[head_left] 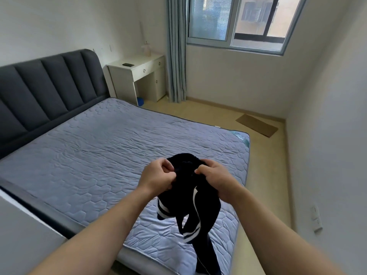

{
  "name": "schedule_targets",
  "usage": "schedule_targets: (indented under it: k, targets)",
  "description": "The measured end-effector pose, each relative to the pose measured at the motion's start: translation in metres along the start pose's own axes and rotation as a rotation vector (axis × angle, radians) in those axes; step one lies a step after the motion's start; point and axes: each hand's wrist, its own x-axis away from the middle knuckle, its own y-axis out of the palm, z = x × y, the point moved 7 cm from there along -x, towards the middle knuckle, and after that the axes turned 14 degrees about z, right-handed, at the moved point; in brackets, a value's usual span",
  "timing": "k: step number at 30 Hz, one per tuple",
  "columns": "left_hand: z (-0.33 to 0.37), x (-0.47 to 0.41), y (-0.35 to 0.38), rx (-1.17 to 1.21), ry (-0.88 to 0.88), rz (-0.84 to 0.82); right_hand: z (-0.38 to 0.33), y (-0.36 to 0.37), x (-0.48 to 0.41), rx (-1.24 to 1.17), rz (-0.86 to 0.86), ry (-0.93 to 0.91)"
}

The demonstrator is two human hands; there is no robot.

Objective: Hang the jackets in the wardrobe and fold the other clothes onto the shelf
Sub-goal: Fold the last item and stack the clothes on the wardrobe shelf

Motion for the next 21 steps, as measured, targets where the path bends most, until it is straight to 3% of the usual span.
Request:
schedule_targets:
  k: [2, 4, 7, 10, 12, 14, 16, 21]
  targets:
    - [0.012, -0.002, -0.005, -0.175, 0.282, 0.086, -0.020, -0.005, -0.002, 0.059, -0.016, -0.077]
    - [0.024, -0.001, 0.004, -0.189, 0.465, 0.021, -0.040, -0.012, -0.002, 0.092, -0.055, -0.133]
    - [0.035, -0.009, 0.022, -0.181, 0.484, -0.137, -0.059, -0.021, 0.006, 0.260, -0.220, -0.145]
    - [0.041, -0.018, 0.039, -0.350, 0.505, -0.302, -0.078, -0.030, 0.016, 0.468, -0.359, -0.189]
    - [0.044, -0.022, 0.046, -0.407, 0.471, -0.393, -0.092, -0.038, 0.019, 0.721, -0.390, -0.283]
    - [0.057, -0.029, 0.046, -0.482, 0.517, -0.395, -0.098, -0.050, 0.018, 1.095, -0.381, -0.343]
    - [0.085, -0.039, 0.040, -0.560, 0.659, -0.368, -0.101, -0.065, 0.015, 1.320, -0.312, -0.349]
    - [0.168, -0.057, 0.019, -0.712, 0.885, -0.373, -0.124, -0.099, 0.002, 1.374, -0.045, -0.396]
